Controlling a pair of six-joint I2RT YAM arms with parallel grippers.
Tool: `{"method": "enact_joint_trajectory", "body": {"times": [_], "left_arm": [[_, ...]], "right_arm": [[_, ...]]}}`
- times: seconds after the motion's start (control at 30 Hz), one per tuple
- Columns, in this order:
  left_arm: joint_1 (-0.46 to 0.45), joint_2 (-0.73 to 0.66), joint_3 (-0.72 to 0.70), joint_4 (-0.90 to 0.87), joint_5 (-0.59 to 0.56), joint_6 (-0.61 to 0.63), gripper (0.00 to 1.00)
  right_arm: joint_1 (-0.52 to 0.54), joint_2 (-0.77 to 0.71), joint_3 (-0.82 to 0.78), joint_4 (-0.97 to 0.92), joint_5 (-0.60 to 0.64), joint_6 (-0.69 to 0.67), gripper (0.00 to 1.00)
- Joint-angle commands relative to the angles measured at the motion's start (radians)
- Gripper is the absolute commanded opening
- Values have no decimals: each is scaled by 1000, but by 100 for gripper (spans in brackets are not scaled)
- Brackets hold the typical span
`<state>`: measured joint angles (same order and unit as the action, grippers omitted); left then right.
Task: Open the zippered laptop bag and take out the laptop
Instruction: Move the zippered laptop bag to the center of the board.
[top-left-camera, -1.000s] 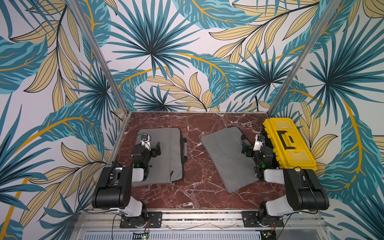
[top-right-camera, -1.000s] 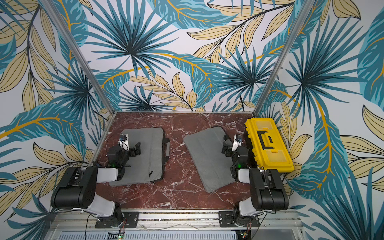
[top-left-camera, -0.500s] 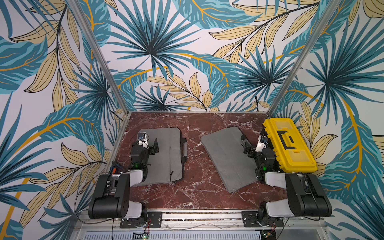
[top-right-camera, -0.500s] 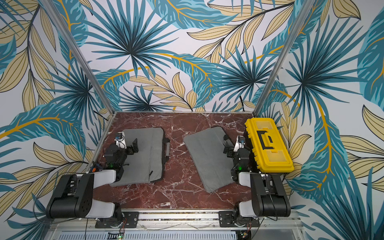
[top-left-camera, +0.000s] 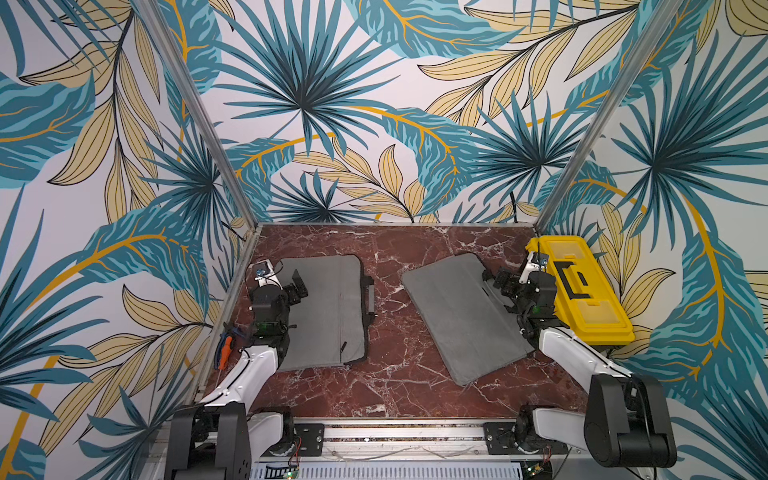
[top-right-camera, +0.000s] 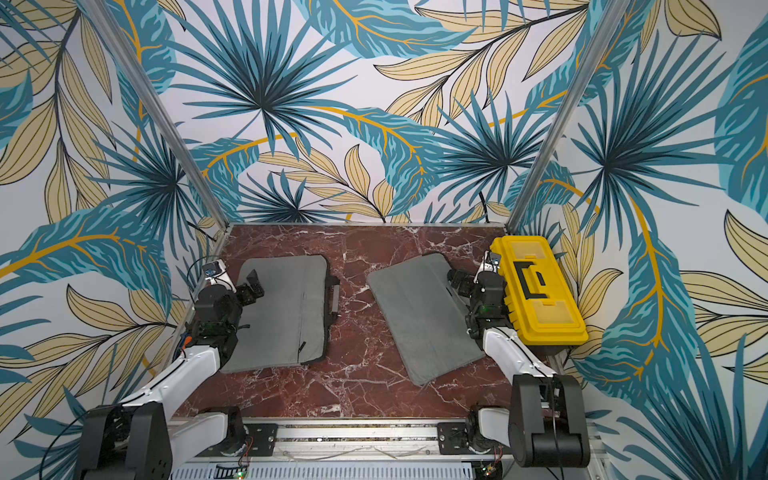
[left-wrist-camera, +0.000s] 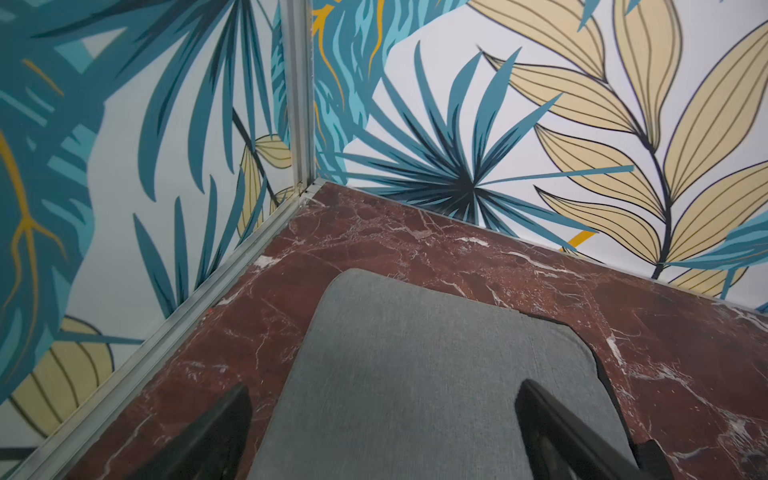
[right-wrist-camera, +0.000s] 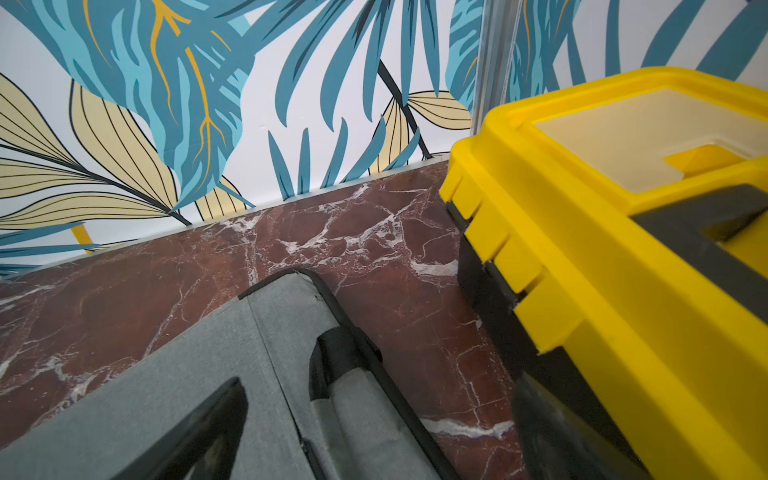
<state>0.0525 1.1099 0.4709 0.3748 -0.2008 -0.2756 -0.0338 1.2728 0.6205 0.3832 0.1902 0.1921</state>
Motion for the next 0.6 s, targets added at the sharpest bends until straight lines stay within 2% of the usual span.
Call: {"method": "enact_joint_trajectory", "body": {"times": [0.0, 0.07, 0.27, 0.57], "left_arm": [[5, -35, 82, -254, -85, -139, 100], [7, -39, 111, -346, -129, -196, 100], [7, 14, 215, -581, -166, -242, 100], [9, 143, 258, -740, -97, -343, 100]], "right_arm": [[55, 6, 82, -183, 15, 87, 100], [109, 34, 143, -253, 35, 98, 100], [315, 165, 365, -451, 99, 136, 100], [508, 367, 597, -577, -103, 232, 100]]}}
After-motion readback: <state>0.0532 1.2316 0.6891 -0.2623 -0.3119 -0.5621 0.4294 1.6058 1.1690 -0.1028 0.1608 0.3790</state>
